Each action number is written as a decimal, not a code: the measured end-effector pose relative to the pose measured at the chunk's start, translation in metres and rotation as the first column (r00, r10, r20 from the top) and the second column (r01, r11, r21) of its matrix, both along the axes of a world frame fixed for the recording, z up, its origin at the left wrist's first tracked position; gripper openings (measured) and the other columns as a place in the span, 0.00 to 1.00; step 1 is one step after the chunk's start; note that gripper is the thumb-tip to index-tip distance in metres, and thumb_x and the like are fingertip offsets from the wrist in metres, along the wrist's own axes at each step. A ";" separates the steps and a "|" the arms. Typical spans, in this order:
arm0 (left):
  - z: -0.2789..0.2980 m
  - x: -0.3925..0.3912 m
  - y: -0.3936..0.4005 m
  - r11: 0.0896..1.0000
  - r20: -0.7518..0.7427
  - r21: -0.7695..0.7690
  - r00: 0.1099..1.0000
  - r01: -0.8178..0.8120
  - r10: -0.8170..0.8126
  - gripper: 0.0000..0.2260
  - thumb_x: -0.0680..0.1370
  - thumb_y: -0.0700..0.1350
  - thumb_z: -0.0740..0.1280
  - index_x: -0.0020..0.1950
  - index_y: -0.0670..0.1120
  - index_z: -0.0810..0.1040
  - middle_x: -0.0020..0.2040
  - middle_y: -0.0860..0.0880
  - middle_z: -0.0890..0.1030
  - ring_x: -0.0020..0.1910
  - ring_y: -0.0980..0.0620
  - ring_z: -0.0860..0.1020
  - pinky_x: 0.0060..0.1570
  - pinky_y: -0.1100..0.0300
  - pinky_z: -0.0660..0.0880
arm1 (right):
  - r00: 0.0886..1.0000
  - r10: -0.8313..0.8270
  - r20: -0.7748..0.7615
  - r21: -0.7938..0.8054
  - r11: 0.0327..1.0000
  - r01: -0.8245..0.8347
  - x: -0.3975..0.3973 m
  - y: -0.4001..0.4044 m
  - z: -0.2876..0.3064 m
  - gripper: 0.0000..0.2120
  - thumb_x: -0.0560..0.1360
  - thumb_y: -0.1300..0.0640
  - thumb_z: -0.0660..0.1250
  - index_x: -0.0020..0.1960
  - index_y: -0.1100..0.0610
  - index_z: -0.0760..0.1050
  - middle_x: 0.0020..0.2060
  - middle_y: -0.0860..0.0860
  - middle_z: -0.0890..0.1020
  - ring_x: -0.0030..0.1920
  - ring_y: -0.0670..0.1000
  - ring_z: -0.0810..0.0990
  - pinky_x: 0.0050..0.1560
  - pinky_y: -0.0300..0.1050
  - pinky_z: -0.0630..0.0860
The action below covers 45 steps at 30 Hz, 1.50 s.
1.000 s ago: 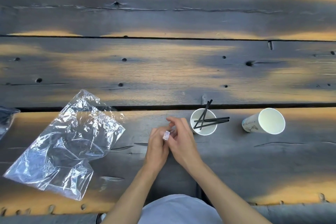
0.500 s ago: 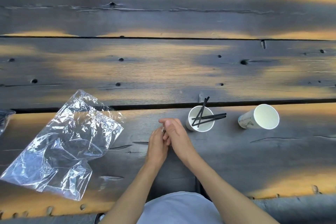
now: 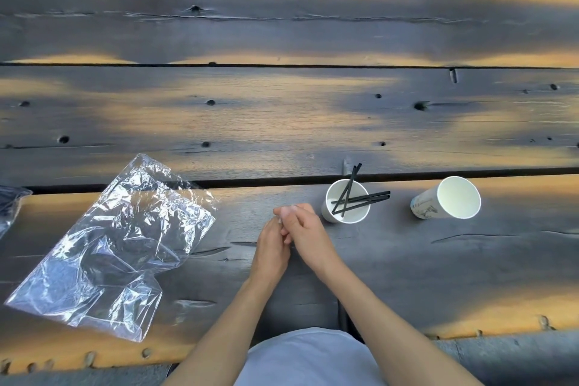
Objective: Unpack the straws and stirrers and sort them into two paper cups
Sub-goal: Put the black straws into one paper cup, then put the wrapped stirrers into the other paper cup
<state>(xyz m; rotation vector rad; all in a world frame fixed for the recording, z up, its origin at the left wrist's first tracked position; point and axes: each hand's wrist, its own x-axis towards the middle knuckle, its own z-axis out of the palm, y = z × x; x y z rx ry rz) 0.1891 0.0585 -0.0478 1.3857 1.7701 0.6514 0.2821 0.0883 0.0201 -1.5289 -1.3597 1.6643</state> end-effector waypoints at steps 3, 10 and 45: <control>0.013 -0.001 0.001 0.999 0.043 0.021 0.999 0.025 -0.026 0.10 0.79 0.41 0.62 0.44 0.56 0.73 0.39 0.60 0.77 0.40 0.58 0.77 0.38 0.67 0.70 | 0.995 0.066 0.077 0.067 0.995 -0.071 0.005 -0.006 -0.004 0.08 0.77 0.58 0.70 0.55 0.59 0.78 0.51 0.52 0.72 0.48 0.41 0.75 0.56 0.39 0.74; 0.043 0.010 -0.015 0.963 -0.053 0.139 0.973 0.231 -0.226 0.11 0.80 0.42 0.61 0.60 0.50 0.77 0.51 0.55 0.81 0.51 0.52 0.73 0.50 0.56 0.75 | 0.976 -0.100 0.193 0.242 0.969 0.052 0.039 -0.018 0.015 0.06 0.76 0.56 0.67 0.41 0.56 0.73 0.37 0.50 0.77 0.37 0.48 0.77 0.40 0.45 0.75; 0.056 0.199 0.017 0.957 -0.052 -0.028 0.955 0.290 -0.291 0.05 0.79 0.43 0.63 0.48 0.47 0.78 0.43 0.54 0.79 0.44 0.53 0.76 0.47 0.52 0.75 | 0.832 -0.485 0.270 0.179 0.874 0.452 0.329 0.058 0.023 0.07 0.73 0.61 0.73 0.51 0.60 0.82 0.36 0.54 0.82 0.29 0.45 0.78 0.37 0.39 0.75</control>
